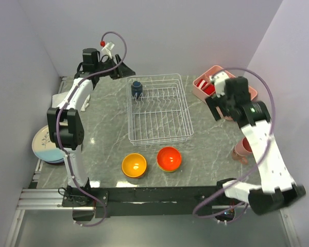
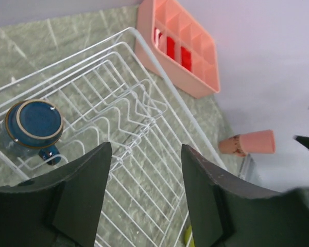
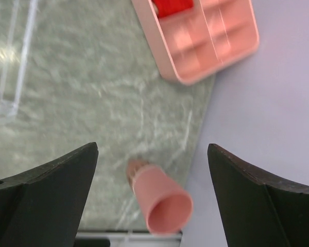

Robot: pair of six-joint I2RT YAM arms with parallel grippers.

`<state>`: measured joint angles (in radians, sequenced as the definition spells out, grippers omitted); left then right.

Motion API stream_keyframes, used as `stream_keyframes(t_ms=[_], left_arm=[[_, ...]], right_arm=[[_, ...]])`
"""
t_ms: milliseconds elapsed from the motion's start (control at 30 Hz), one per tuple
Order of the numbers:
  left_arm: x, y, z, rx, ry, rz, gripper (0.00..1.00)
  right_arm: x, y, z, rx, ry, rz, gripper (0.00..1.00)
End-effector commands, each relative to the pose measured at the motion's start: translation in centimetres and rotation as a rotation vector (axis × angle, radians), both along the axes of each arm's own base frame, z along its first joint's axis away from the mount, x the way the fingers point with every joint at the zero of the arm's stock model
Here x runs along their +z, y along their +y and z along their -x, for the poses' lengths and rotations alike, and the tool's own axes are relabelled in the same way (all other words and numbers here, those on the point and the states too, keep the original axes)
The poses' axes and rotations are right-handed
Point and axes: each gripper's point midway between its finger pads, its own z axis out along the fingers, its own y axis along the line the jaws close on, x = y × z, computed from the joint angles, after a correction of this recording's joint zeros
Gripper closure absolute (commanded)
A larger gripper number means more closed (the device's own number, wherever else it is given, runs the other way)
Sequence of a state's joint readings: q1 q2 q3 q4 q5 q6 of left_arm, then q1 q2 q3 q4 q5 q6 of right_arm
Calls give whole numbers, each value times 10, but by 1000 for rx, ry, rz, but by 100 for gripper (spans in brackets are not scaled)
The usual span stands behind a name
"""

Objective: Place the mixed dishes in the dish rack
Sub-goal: Pick up the cup at the center of the board.

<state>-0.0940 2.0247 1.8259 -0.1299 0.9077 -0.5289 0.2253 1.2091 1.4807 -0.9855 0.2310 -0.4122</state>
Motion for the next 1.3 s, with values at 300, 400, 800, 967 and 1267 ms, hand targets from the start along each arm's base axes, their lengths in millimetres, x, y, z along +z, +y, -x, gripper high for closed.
stream_keyframes(t_ms=[300, 400, 800, 967, 1267], left_arm=[[-42, 57, 3, 129, -123, -543, 40], [-48, 69, -1, 159, -70, -557, 40], [-27, 58, 3, 165, -150, -543, 39], [-9, 48, 3, 158, -157, -468, 38], [2, 36, 13, 131, -133, -382, 38]], right_arm=[[-81, -38, 107, -95, 228, 10, 24], [-101, -45, 118, -118, 239, 2, 24], [-95, -43, 132, -165, 188, -108, 27], [-92, -57, 120, -239, 164, -103, 25], [-100, -76, 99, -307, 235, -134, 32]])
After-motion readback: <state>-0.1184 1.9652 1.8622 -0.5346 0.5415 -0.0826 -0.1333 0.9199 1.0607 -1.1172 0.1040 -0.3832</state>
